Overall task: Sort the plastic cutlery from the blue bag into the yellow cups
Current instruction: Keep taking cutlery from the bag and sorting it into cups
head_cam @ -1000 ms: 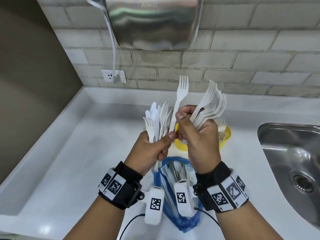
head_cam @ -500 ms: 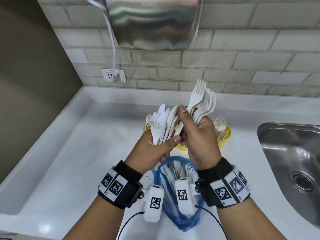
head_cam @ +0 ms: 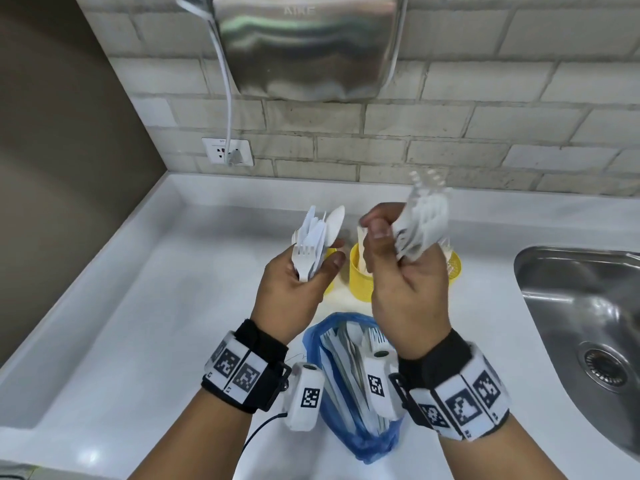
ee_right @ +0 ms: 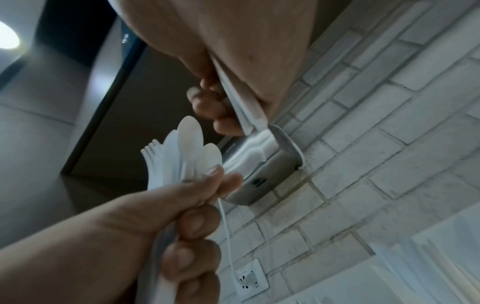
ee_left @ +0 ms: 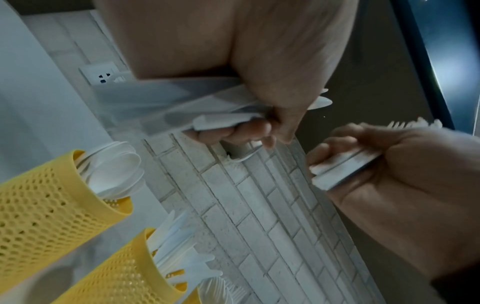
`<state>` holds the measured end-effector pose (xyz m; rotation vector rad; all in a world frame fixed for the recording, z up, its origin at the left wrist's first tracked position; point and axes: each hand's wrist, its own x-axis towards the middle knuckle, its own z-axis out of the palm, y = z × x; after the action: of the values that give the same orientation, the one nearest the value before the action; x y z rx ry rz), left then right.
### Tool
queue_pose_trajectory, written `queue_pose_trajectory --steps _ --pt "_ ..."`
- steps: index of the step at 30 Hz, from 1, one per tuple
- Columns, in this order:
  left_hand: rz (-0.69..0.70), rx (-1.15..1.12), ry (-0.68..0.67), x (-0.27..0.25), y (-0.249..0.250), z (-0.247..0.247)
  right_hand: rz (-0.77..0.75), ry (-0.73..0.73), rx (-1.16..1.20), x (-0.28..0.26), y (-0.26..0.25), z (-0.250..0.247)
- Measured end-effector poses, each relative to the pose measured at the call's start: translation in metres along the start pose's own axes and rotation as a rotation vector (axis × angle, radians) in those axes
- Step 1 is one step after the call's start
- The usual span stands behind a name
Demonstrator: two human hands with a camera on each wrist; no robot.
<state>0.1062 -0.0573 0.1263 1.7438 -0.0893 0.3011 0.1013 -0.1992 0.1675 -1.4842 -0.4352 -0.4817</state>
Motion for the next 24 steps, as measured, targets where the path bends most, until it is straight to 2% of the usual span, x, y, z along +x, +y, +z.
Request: queue_pose_trajectory --steps 3,7,10,13,16,18,21,24 --pt "0.013 0.004 0.013 0.003 -0.003 -0.001 -0.037 -0.086 -0.076 -0.009 0.0 0.007" --pt "-0.021 0.041 0.008 0.0 -0.003 -0.001 -0.15 -0.123 -0.204 -0.012 0.005 0.01" --pt "-0.015 0.038 0.05 -0.002 -0.003 0.0 -0.171 -0.147 -0.26 -0.009 0.012 0.007" --pt "-0.006 0.009 0.027 -0.002 -0.001 0.001 -0.192 -0.152 -0.266 -0.008 0.009 0.007" --pt "0.018 0.016 0.01 -0.001 -0.001 0.0 -0.214 -0.097 -0.21 -0.008 0.001 0.007" --pt "0.014 0.024 0.026 0.0 -0.007 -0.001 -0.173 -0.042 -0.131 -0.006 -0.006 0.006" --pt "-0.042 0.039 0.086 0.0 -0.015 -0.002 -0.134 0.079 -0.028 0.002 -0.02 0.002" --pt "-0.147 -0.063 0.084 -0.002 -0.018 -0.006 -0.11 0.222 0.113 0.016 -0.022 -0.011"
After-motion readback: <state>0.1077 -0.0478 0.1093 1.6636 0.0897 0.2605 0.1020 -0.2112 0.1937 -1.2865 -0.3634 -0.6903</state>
